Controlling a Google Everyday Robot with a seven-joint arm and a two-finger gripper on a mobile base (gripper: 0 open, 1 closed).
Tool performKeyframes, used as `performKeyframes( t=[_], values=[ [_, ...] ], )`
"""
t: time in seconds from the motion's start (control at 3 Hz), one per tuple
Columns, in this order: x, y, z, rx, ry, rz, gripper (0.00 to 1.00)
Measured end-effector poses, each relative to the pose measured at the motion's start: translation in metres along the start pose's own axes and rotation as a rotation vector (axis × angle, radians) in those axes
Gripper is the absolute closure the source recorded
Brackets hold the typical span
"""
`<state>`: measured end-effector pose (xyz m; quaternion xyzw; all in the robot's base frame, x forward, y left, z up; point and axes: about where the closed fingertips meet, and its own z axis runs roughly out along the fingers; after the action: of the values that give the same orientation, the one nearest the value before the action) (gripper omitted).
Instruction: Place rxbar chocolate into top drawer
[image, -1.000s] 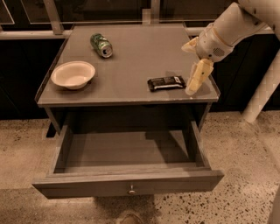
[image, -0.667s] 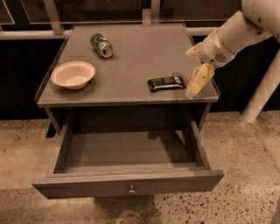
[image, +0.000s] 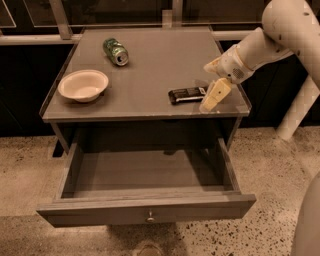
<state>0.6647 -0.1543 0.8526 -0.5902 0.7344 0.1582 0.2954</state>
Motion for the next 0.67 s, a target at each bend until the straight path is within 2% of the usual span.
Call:
performKeyframes(
  t=[0.33, 0.67],
  values=[
    [-0.014, -0.006, 0.024, -0.039, -0.024, -0.018, 0.0],
    [-0.015, -0.002, 0.06, -0.111, -0.047, 0.01, 0.0]
  ],
)
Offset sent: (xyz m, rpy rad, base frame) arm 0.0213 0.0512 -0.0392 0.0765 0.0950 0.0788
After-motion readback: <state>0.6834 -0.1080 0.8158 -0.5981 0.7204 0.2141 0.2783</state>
